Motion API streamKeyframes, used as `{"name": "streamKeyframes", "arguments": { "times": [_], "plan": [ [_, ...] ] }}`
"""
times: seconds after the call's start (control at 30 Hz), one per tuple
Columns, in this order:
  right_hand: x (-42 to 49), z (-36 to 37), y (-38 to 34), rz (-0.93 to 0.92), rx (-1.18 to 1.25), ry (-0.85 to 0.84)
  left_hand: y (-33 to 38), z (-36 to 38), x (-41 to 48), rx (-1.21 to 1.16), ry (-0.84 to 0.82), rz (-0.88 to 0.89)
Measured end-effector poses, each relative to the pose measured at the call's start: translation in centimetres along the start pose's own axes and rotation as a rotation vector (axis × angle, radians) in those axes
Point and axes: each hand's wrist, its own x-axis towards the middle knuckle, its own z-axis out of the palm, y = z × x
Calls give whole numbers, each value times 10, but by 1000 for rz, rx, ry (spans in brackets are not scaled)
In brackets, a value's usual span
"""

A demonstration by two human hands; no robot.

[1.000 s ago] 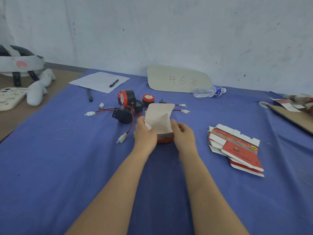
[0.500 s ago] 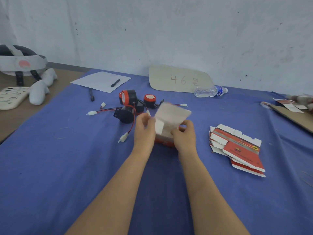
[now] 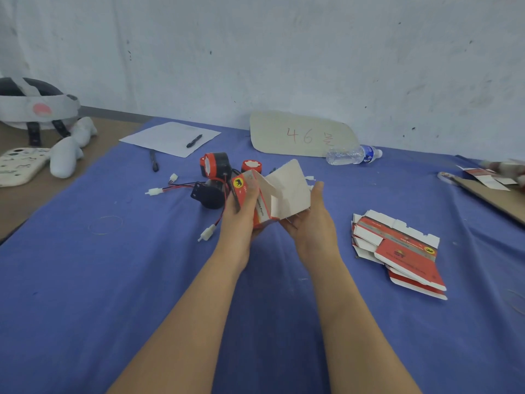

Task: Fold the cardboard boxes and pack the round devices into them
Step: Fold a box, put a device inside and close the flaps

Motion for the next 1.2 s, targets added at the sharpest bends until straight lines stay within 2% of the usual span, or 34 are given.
{"name": "streamKeyframes", "arguments": {
  "times": [0.1, 0.27, 0.33, 0.4, 0.43, 0.5, 0.6, 0.67, 0.8, 0.9, 0.97, 1.0, 1.07, 1.1, 1.2],
  "plan": [
    [0, -6, 2, 33, -31, -22, 1, -1, -2, 89, 15, 50],
    [1, -15, -3, 60, 59, -157, 6, -3, -2, 88, -33, 75],
    [2, -15, 0, 31, -36, -97, 5, 1, -5, 120, -74, 65],
    [2, -14, 4, -38, -229, 47, 7, 6, -8, 131, -113, 22],
    [1, -14, 5, -80, -317, 91, 8, 6, -8, 112, -143, -7],
    [2, -13, 5, -107, -377, 75, 14, 3, -8, -16, -198, -104],
    [-2, -5, 5, 7, -248, -25, 19, -1, -10, -236, -336, -222],
    [-3, 0, 11, 53, -214, -30, 18, 2, -11, -269, -401, -249],
    [2, -4, 15, 147, -473, -9, 15, 7, -11, -300, -382, -288],
    [2, -5, 9, 175, -348, -78, 17, 8, -12, -360, -404, -251],
    [0, -2, 6, 138, -229, -18, 18, 8, -10, -383, -365, -193],
    [0, -1, 5, 121, -153, 28, 18, 7, -7, -383, -294, -157],
    [1, -1, 2, 135, -24, 73, 10, 4, 1, -304, -91, -47],
    [0, -1, 1, 156, -28, 43, 6, 4, 3, -200, -28, 22],
    [-3, 0, 8, 141, -244, -56, -7, 4, -1, 240, -57, 192]
  ]
}}
